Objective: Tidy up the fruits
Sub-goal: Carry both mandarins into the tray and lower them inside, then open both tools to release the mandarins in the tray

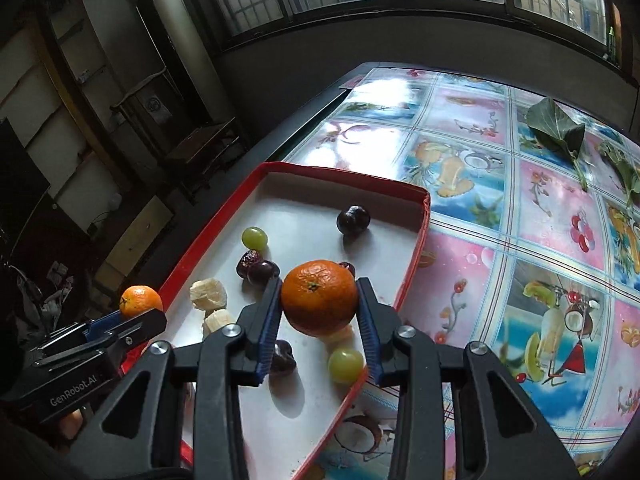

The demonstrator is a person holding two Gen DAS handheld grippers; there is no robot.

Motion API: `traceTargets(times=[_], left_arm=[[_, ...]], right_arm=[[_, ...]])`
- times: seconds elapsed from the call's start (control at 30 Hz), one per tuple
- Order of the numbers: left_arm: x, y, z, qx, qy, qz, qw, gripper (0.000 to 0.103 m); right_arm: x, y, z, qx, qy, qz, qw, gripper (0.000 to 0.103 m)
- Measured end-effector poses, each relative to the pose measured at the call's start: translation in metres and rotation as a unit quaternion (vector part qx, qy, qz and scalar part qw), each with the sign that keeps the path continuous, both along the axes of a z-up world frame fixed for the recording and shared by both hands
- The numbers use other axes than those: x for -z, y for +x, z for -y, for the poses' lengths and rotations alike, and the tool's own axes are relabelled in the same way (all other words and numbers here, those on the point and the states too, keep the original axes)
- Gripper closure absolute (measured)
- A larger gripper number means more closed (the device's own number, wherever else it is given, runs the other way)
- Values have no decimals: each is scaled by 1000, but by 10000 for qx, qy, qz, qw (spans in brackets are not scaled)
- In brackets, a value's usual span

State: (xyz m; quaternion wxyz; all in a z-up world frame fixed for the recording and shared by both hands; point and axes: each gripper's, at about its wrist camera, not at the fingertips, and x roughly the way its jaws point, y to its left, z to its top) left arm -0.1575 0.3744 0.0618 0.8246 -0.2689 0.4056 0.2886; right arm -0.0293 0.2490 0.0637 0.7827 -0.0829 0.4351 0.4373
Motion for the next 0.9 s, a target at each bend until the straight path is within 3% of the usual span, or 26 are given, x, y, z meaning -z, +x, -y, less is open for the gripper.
traceTargets(times=[0.17, 0.37, 0.7, 0.9], left_arm=[[5, 40, -21, -12, -20, -207, 9998, 67], [25, 68, -26, 33, -37, -494, 9988, 67], [41, 74, -32, -33, -27, -723, 9974, 66], [41, 72, -26, 167, -27, -582, 9982, 66]], right_arm=[[17, 19, -35, 30, -300, -23, 9995, 64], [34, 40, -37, 219, -466, -203, 9985, 64], [51, 46, -45, 141, -589, -299, 9977, 64], [49, 45, -45, 70, -576, -234, 9980, 64]])
